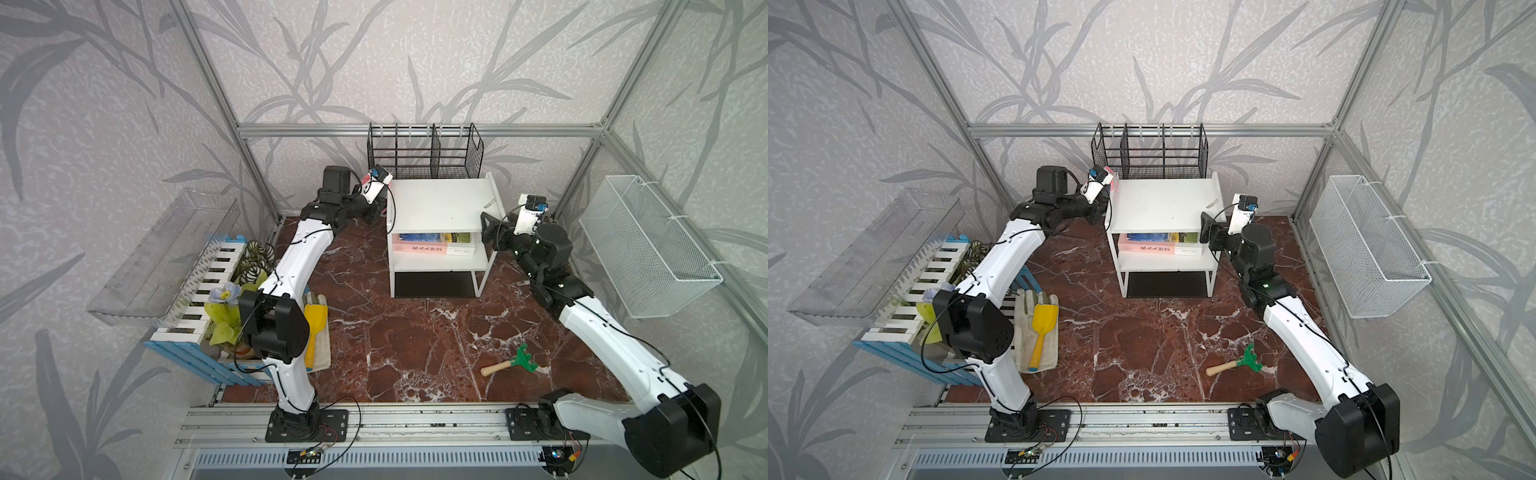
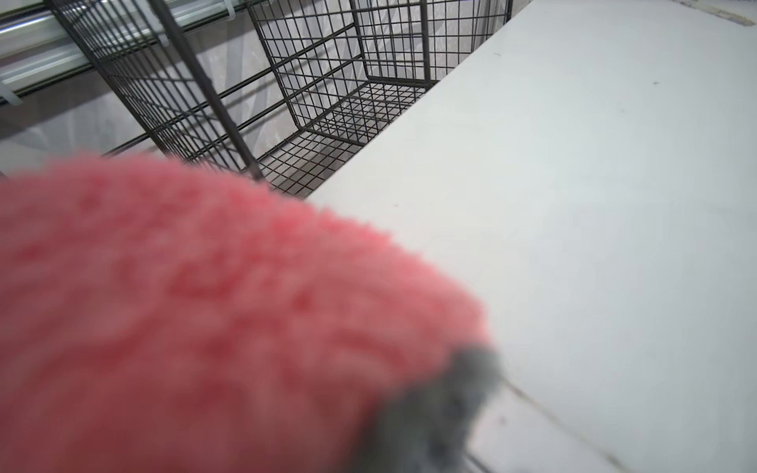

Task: Wipe the bookshelf clean with a cloth
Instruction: Wipe the dust from the shelf.

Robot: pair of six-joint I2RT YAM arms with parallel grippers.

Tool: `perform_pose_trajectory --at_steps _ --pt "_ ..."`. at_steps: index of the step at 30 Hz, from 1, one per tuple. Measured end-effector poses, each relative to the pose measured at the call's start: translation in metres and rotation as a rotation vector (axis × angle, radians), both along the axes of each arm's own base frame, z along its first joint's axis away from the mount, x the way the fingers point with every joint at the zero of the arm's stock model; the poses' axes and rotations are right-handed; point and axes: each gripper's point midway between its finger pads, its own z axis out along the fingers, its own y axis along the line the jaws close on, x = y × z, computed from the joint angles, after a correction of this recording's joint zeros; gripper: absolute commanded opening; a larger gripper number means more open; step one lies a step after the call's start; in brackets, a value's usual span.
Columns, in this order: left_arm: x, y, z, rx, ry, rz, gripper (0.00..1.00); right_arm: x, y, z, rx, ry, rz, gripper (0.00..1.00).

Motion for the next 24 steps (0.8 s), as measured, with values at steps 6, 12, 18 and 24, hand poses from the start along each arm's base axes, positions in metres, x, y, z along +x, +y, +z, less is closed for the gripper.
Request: perform_pose_trajectory --at_steps 6,12,18,24 --pt "-0.084 0.005 0.003 0.034 -0.045 -0.106 0.0 -0.001 0.0 0.0 -0.003 -0.004 0.0 0.9" --pt "-0.14 0.008 0.035 0.022 -0.204 -0.185 0.0 -0.001 -0.001 0.001 -0.013 -0.007 -0.002 0.9" --pt "-0.074 0.0 0.044 0.01 -0.207 -0.137 0.0 -0.003 -0.005 0.002 -0.021 -0.008 -0.015 0.91" --pt "0.031 0.002 0.041 0.039 -0.232 0.017 0.0 -0.005 -0.006 0.001 -0.023 -0.004 -0.014 0.91"
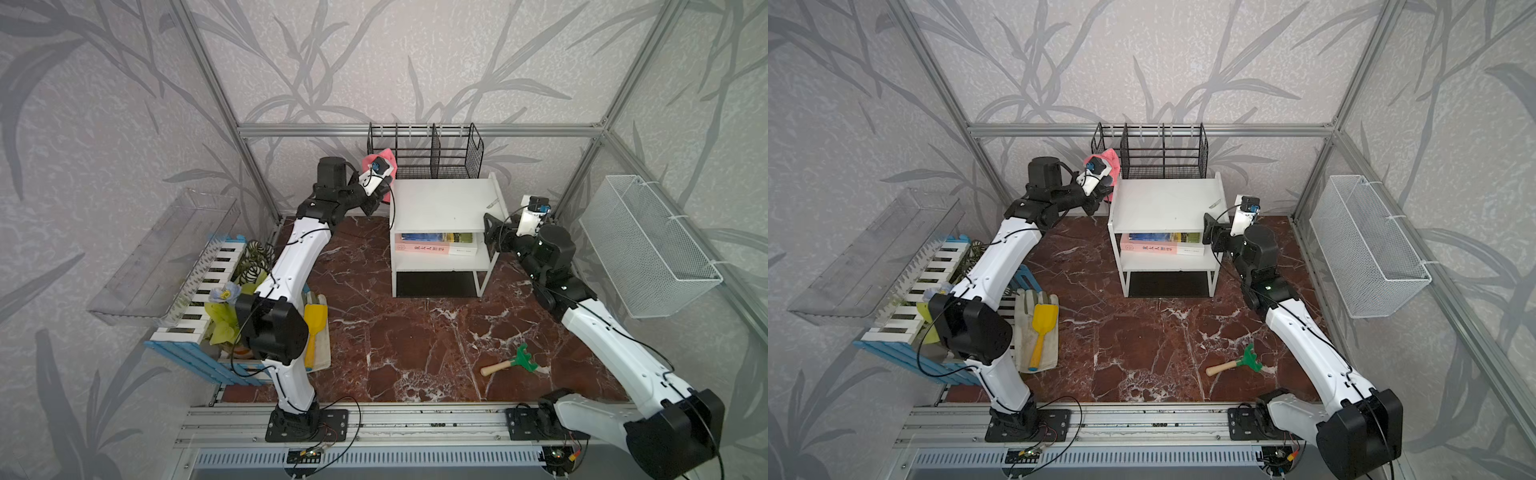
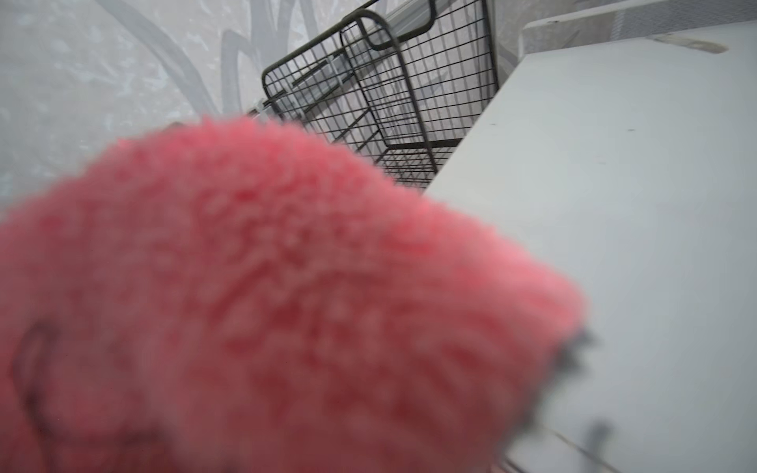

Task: Wipe the bookshelf clean with a cloth
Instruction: Wipe the dust from the shelf, then place the cleaning item at the center of the board.

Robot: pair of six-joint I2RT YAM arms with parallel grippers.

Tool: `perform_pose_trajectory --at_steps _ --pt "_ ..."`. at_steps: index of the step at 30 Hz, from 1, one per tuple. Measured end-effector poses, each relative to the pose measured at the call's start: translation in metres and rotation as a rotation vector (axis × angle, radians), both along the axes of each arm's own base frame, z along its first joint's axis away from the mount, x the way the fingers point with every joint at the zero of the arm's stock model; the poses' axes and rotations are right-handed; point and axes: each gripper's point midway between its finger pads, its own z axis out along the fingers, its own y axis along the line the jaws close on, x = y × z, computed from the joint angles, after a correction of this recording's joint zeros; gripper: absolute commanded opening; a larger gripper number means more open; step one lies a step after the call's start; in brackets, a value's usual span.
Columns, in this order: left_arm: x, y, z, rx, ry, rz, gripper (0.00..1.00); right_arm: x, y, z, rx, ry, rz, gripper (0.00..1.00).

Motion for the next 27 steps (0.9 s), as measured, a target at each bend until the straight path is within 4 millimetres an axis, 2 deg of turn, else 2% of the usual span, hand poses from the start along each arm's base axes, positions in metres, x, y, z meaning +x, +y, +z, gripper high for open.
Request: perform_pose_trajectory --at_steps 3,5,7,9,12,15,17,19,21,22,25,27 --pt "0.015 0.0 0.002 -0.001 0.004 0.029 0.0 0.0 0.001 0.0 0.001 0.0 0.006 0.91" --pt "0.011 0.001 0.003 0.005 0.023 0.031 0.0 -0.001 0.003 0.0 0.002 0.0 0.021 0.91" --pt "-0.002 0.004 0.006 0.009 0.034 0.035 0.0 -0.003 0.008 -0.001 0.009 -0.007 0.047 0.92" --pt "-0.028 0.012 0.005 0.003 0.04 0.062 0.0 -0.007 0.014 -0.002 0.017 -0.013 0.089 0.92" --pt "-0.081 0.034 0.01 -0.061 0.001 0.168 0.0 -0.013 0.023 -0.002 0.025 -0.012 0.156 0.92" --pt "-0.129 0.059 0.03 -0.21 -0.081 0.286 0.0 -0.016 0.024 0.002 0.047 -0.004 0.163 0.93" --pt "-0.148 0.077 0.039 -0.336 -0.127 0.363 0.0 -0.022 0.02 0.01 0.064 -0.02 0.153 0.94" --pt "-0.159 0.089 0.032 -0.431 -0.133 0.418 0.0 -0.033 0.015 0.027 0.078 -0.062 0.153 0.94" --pt "-0.16 0.099 0.007 -0.503 -0.098 0.476 0.0 -0.05 0.011 0.049 0.092 -0.122 0.167 0.94" --pt "-0.159 0.103 -0.012 -0.531 -0.063 0.51 0.0 -0.059 0.009 0.06 0.098 -0.152 0.173 0.94" --pt "-0.149 0.107 -0.089 -0.533 0.092 0.591 0.0 -0.089 -0.003 0.091 0.11 -0.253 0.158 0.95" --pt "-0.142 0.105 -0.135 -0.512 0.206 0.628 0.0 -0.103 -0.016 0.1 0.112 -0.303 0.114 0.97"
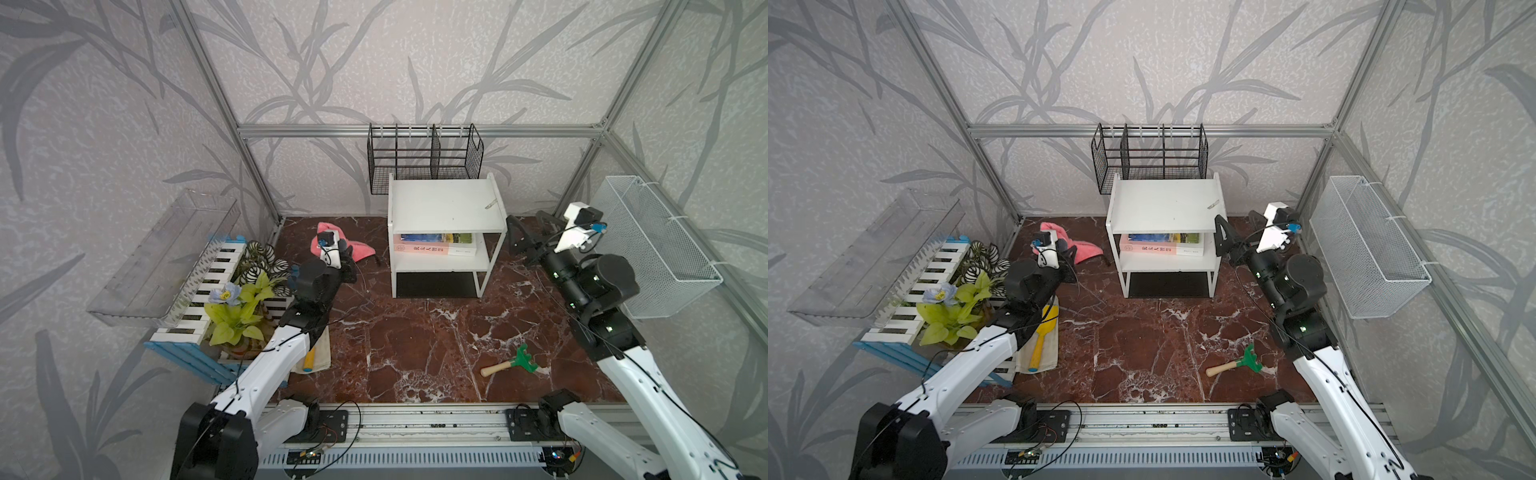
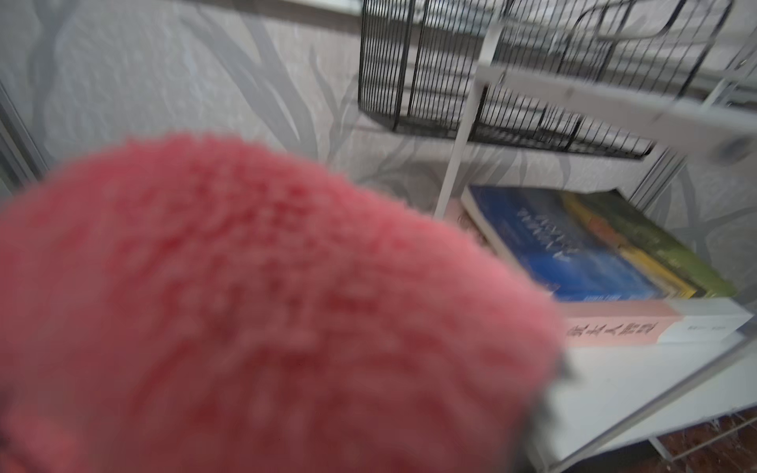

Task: Wipe the bookshelf clean with a cloth
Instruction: Place the cleaning item at the center of the board, then reset both arms

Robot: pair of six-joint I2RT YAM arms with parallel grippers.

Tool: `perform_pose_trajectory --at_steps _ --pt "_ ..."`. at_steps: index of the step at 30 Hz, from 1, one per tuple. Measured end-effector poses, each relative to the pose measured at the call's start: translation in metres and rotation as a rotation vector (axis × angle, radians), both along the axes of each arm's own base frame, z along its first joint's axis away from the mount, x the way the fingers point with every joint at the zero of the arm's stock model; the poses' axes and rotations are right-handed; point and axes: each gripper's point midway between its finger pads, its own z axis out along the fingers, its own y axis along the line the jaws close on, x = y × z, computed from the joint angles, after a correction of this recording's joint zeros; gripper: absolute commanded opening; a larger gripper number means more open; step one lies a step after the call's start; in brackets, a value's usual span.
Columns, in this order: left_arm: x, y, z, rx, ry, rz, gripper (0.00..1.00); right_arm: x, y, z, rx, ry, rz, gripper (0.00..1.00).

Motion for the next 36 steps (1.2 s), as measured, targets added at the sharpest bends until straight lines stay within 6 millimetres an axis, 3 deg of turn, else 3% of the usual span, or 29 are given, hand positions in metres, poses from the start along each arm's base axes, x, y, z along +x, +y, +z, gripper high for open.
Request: perform_pose_trajectory --at_steps 1,4,6,10,12,15,16,21,26,30,33,36 --pt "0.008 -0.002 -0.026 -0.004 0.071 0.005 0.0 -0.007 -0.011 -0.001 0.01 -0.016 -0.047 0.98" --pt "0.021 -0.003 -0.067 -0.017 0.184 0.028 0.0 -0.007 -0.031 -0.02 0.018 0.006 -0.158 0.98" --pt "0.028 -0.005 -0.083 -0.036 0.231 0.043 0.04 0.003 -0.04 -0.044 0.004 0.062 -0.226 0.98" --pt "0.044 -0.013 -0.095 -0.095 0.274 0.041 0.24 0.021 -0.053 -0.098 -0.055 0.2 -0.331 0.98" --pt "0.047 -0.015 -0.099 -0.115 0.294 0.048 0.41 0.026 -0.059 -0.12 -0.085 0.255 -0.365 0.98" --pt "0.038 -0.013 -0.106 -0.12 0.331 0.088 0.88 0.029 -0.069 -0.136 -0.106 0.3 -0.411 0.98" --pt "0.032 -0.009 -0.107 -0.123 0.344 0.109 0.98 0.029 -0.072 -0.138 -0.106 0.305 -0.426 0.98" --pt "0.001 0.007 -0.095 -0.133 0.358 0.175 1.0 0.031 -0.092 -0.154 -0.075 0.341 -0.503 0.98" --pt "-0.016 0.027 -0.072 -0.163 0.268 0.262 1.0 0.03 -0.117 -0.184 0.0 0.395 -0.609 0.98" --pt "-0.017 0.067 -0.059 -0.118 0.173 0.467 1.0 0.025 -0.141 -0.205 0.068 0.414 -0.714 0.99" --pt "-0.024 0.111 -0.052 -0.036 0.088 0.692 1.0 0.015 -0.166 -0.227 0.118 0.438 -0.823 0.99" --pt "-0.031 0.141 -0.062 0.074 0.081 0.825 1.0 0.001 -0.192 -0.257 0.178 0.472 -0.937 1.0"
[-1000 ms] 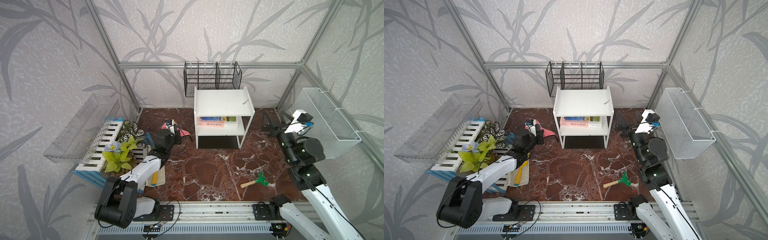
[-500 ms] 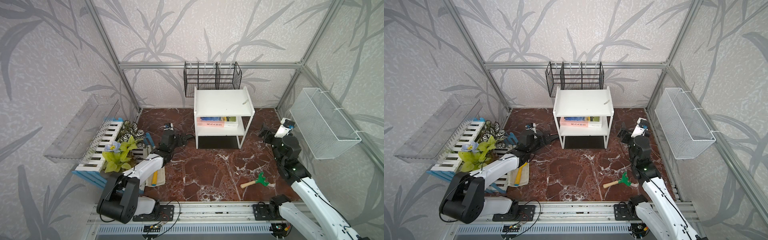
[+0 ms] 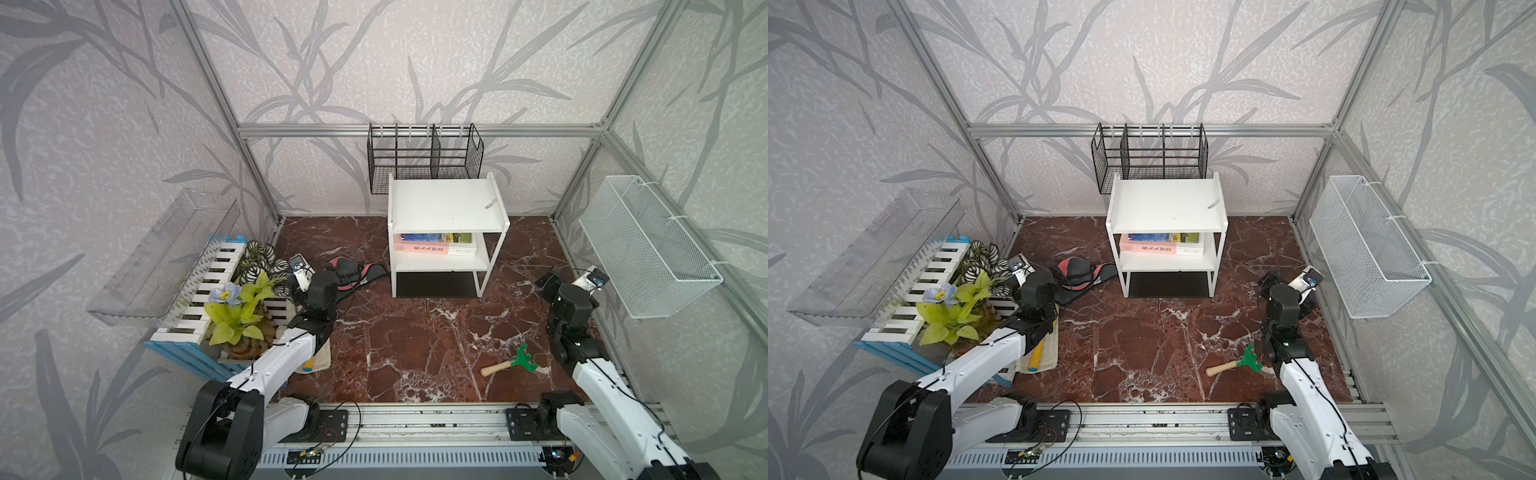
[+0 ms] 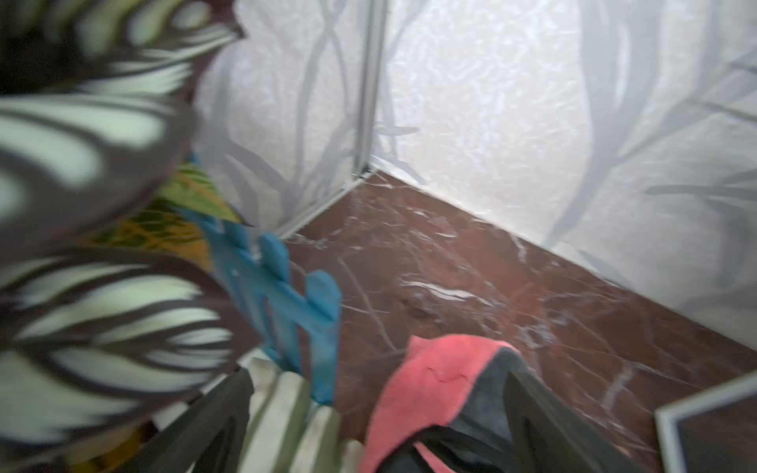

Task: Wipe the bookshelf clean with a cloth
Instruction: Reset both arms

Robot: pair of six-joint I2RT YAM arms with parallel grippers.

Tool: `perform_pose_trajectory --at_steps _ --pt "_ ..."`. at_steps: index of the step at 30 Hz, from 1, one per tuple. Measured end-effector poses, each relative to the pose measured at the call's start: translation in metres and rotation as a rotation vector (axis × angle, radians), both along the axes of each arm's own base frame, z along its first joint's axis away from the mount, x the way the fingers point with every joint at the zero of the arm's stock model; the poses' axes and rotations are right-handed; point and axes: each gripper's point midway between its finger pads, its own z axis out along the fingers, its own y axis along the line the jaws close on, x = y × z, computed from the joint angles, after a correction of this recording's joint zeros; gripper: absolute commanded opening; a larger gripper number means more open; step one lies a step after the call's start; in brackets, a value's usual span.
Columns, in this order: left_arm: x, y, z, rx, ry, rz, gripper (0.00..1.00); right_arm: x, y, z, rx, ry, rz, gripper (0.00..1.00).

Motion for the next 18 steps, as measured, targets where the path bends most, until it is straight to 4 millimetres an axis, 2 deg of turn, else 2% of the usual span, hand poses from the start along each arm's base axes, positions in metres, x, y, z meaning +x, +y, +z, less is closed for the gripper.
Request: perform_pose_trajectory --at_steps 3,6,8,10,13,18 --pt "0.002 0.016 -0.025 0.081 0.106 0.048 1.0 -0.017 -0.022 -0.042 0.055 0.048 -0.113 0.99" --pt "0.006 0.021 -0.064 0.125 0.253 0.025 1.0 -0.035 -0.036 -0.081 0.094 0.113 -0.196 0.99" --pt "0.013 0.016 -0.088 0.131 0.338 -0.032 1.0 -0.041 -0.039 -0.095 0.115 0.136 -0.229 0.99" --pt "0.025 0.007 -0.105 0.129 0.4 -0.094 1.0 -0.043 -0.041 -0.101 0.128 0.143 -0.255 0.99" --pt "0.041 -0.002 -0.108 0.134 0.413 -0.156 1.0 -0.043 -0.043 -0.101 0.127 0.139 -0.268 0.99" --pt "0.057 -0.008 -0.092 0.175 0.331 -0.203 1.0 -0.038 -0.044 -0.1 0.081 0.16 -0.249 0.99"
